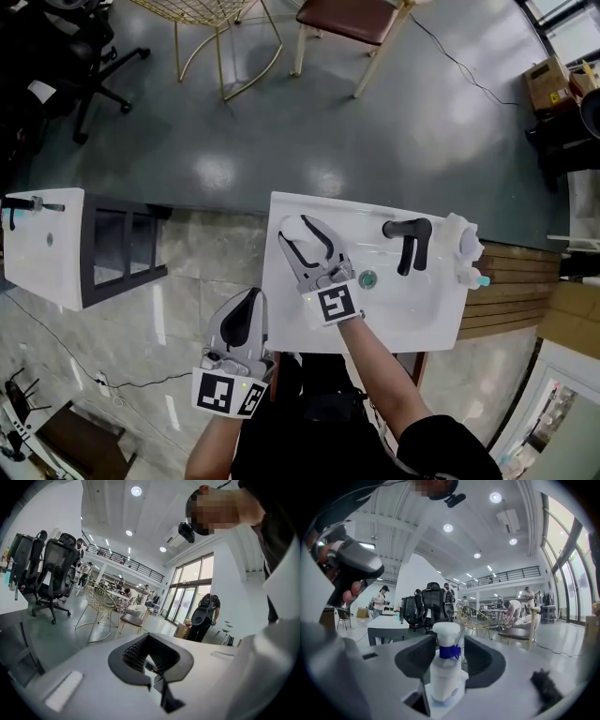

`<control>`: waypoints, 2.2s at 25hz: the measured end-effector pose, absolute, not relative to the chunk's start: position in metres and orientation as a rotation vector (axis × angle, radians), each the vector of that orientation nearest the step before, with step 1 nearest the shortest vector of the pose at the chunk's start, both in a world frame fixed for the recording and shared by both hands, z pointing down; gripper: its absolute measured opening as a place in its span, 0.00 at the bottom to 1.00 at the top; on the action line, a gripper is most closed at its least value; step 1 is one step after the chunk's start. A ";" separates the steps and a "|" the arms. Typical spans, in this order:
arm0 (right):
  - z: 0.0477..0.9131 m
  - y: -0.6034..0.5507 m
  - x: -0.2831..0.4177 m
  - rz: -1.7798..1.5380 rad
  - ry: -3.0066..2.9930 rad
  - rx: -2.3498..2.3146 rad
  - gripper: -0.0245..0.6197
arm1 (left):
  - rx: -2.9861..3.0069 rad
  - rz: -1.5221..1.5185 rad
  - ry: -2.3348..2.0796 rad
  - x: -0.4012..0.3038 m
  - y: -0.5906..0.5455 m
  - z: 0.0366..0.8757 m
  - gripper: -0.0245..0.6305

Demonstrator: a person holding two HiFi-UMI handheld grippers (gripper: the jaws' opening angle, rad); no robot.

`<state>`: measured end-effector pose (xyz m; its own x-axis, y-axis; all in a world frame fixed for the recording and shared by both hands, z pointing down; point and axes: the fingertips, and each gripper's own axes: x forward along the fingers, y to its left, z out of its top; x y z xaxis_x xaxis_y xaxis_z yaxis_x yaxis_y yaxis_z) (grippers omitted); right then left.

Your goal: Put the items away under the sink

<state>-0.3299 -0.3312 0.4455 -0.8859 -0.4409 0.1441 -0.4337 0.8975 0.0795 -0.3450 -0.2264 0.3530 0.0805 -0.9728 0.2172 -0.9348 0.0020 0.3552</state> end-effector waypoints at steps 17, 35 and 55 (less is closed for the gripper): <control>0.440 -0.327 -0.330 -0.161 -2.942 0.690 0.25 | 1.913 -0.127 -1.867 -0.354 -0.216 0.365 0.05; 0.439 -0.325 -0.339 -0.222 -2.929 0.590 0.27 | 1.896 -0.136 -1.864 -0.359 -0.207 0.366 0.05; 0.431 -0.312 -0.331 -0.121 -2.975 0.628 0.20 | 1.890 -0.139 -1.872 -0.361 -0.200 0.362 0.05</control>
